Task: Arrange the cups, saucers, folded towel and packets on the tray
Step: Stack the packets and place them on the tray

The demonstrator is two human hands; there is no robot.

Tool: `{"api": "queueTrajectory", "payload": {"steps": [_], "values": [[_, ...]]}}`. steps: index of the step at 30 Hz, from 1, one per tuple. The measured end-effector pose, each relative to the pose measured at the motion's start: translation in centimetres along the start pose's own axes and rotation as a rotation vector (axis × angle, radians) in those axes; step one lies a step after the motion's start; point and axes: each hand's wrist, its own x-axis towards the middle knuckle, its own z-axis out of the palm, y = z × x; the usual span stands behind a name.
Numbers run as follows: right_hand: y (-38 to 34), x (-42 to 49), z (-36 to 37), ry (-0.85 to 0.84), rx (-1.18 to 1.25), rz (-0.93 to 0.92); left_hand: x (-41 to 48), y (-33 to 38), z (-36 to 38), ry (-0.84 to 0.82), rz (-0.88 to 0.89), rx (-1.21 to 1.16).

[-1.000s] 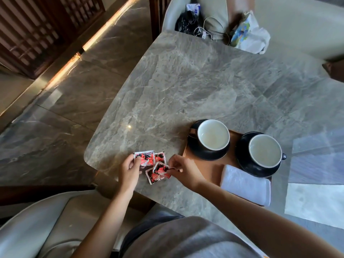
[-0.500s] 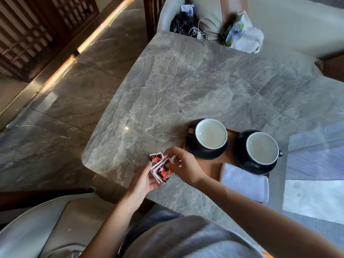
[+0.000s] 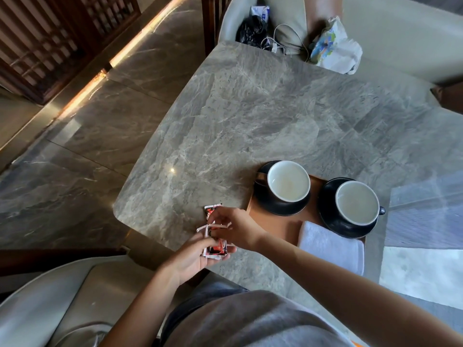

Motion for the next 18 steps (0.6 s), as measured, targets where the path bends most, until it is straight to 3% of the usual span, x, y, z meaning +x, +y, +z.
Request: {"api": "queueTrajectory", "payload": {"steps": [2, 5, 10, 14, 18], "values": [[-0.1, 0.4, 0.2, 0.052, 0.006, -0.003, -0.1, -0.2, -0.2, 0.057, 0.014, -0.010], [0.9, 1.0, 0.4, 0.140, -0.259, -0.020, -0.3, -0.1, -1.0, 0.184, 0.029, -0.107], [3.6, 0.8, 2.0, 0.070, -0.662, -0.045, -1.0, 0.1, -2.5, 0.231, 0.145, -0.235], [4.0, 0.9, 2.6, 0.157, -0.588, -0.052, -1.3, 0.6, -2.8, 0.247, 0.197, -0.229], [3.9, 0.4, 1.4, 0.231, -0.257, -0.036, -1.0, 1.2, -2.8, 0.289, 0.162, -0.229]]}}
